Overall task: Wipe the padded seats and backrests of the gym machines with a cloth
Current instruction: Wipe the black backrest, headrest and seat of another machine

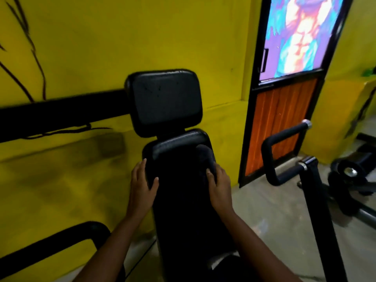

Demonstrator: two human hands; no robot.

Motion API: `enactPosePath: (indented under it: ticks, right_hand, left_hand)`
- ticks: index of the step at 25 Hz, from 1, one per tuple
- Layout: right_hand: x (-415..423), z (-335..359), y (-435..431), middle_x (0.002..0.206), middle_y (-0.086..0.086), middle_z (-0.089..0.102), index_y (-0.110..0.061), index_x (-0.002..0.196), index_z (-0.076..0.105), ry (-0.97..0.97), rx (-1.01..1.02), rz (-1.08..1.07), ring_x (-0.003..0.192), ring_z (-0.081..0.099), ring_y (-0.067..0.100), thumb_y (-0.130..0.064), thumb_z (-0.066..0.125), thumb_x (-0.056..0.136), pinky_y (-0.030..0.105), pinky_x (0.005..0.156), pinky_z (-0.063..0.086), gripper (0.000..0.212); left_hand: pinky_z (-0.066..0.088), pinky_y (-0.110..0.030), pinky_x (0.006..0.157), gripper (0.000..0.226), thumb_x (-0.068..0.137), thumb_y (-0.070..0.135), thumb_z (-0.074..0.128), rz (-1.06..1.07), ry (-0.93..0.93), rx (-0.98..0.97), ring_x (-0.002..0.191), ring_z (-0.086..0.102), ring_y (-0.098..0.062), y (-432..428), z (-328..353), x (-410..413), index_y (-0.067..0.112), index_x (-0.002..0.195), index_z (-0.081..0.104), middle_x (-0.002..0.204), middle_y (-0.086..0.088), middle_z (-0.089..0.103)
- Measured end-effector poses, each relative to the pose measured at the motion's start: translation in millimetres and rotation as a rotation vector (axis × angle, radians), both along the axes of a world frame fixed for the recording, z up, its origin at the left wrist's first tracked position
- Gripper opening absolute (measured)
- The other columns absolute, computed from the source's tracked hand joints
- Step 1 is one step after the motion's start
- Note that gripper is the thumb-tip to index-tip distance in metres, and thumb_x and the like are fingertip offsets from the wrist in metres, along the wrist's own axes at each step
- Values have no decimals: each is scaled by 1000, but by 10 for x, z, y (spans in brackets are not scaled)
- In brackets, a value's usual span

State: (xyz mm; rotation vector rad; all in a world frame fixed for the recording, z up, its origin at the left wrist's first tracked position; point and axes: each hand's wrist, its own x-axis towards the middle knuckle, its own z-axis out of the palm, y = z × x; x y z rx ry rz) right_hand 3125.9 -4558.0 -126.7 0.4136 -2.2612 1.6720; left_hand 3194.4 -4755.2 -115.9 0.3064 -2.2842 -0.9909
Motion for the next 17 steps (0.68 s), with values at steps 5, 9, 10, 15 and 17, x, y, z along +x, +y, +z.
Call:
enactPosePath:
  ticks: [5,9,10,15,17]
  right_hand:
    - [-489,517,-405,137,6,49,-15,135,45,153,81,76,123,42,24,-36,40,97,43,102,36,44]
    - [-701,573,-874,146,0,38,-26,137,41,396,497,185,129,32,25,-38,34,96,43,98,32,44]
    - [-729,487,-989,146,-1,38,-31,137,39,482,622,195,127,31,26,-41,30,92,44,94,34,47]
    - [-1004,241,-1021,138,-3,47,-37,131,38,617,787,73,118,30,21,-40,35,85,46,82,44,46]
    - [-1212,233,-774,141,-2,45,-35,131,41,556,745,-22,121,29,21,-42,30,87,50,88,41,46]
  left_hand:
    - [31,-32,106,81,91,23,59,-8,-187,267,142,25,-29,-297,264,-505,10,151,8,155,-14,20]
    - [41,-19,89,65,85,-9,58,-109,-153,361,129,44,-35,-516,71,-782,-5,140,25,138,-22,43]
    - [41,-11,87,60,86,-10,55,-124,-154,350,128,44,-29,-529,8,-806,-4,139,27,135,-17,43]
    - [37,-13,88,60,91,13,58,-192,-173,281,124,41,-14,-594,-74,-901,7,141,25,134,-3,37]
    - [39,-15,89,69,89,15,60,-189,-152,328,123,41,-12,-580,-66,-893,7,143,18,136,-2,38]
